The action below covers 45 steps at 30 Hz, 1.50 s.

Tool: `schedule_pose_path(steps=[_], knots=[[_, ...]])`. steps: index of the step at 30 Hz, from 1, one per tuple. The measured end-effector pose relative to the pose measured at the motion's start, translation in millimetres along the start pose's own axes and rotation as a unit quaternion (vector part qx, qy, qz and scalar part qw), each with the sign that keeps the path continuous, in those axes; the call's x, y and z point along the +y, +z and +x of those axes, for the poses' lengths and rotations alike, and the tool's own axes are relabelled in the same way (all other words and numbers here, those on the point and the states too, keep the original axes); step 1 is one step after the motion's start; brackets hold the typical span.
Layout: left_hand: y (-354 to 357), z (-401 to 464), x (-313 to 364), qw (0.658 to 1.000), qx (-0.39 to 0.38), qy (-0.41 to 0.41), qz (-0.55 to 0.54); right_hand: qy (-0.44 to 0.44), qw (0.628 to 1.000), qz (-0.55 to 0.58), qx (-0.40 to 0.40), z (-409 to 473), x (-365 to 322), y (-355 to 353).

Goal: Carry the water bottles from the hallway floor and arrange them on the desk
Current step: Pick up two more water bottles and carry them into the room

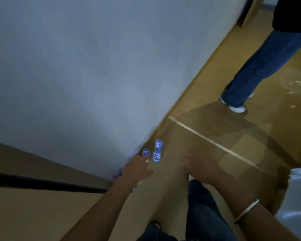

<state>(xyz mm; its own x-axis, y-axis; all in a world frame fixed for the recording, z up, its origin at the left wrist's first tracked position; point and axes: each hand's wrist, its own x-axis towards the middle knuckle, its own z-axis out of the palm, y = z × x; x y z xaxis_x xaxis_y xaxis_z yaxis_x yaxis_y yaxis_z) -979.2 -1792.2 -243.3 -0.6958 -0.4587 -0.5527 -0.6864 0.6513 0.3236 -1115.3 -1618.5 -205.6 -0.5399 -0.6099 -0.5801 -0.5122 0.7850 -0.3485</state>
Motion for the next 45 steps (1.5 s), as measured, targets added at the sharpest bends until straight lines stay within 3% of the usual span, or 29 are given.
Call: schedule_pose_path(steps=[7,12,16,22,29,38,41,45], knots=[[20,102,48,0.988,-0.034,-0.116,-0.093,-0.107,0.986,-0.099,-0.083,106,40,-64],[54,152,60,0.971,-0.050,-0.175,-0.155,-0.135,0.966,-0.148,-0.165,176,62,-79],[95,194,41,0.942,-0.059,-0.248,-0.217,-0.127,0.963,-0.144,-0.189,238,75,-45],[206,291,-9,0.890,-0.024,-0.315,-0.329,-0.155,0.959,-0.147,-0.184,349,104,65],[314,393,-55,0.888,0.005,-0.325,-0.324,-0.150,0.959,-0.163,-0.179,462,134,166],[388,467,-107,0.926,-0.005,-0.289,-0.244,-0.155,0.968,-0.145,-0.133,580,164,247],[398,490,-118,0.905,0.015,-0.280,-0.320,-0.159,0.979,-0.077,-0.104,615,167,265],[407,509,-122,0.899,0.041,-0.241,-0.364,-0.163,0.975,0.029,-0.150,648,162,279]])
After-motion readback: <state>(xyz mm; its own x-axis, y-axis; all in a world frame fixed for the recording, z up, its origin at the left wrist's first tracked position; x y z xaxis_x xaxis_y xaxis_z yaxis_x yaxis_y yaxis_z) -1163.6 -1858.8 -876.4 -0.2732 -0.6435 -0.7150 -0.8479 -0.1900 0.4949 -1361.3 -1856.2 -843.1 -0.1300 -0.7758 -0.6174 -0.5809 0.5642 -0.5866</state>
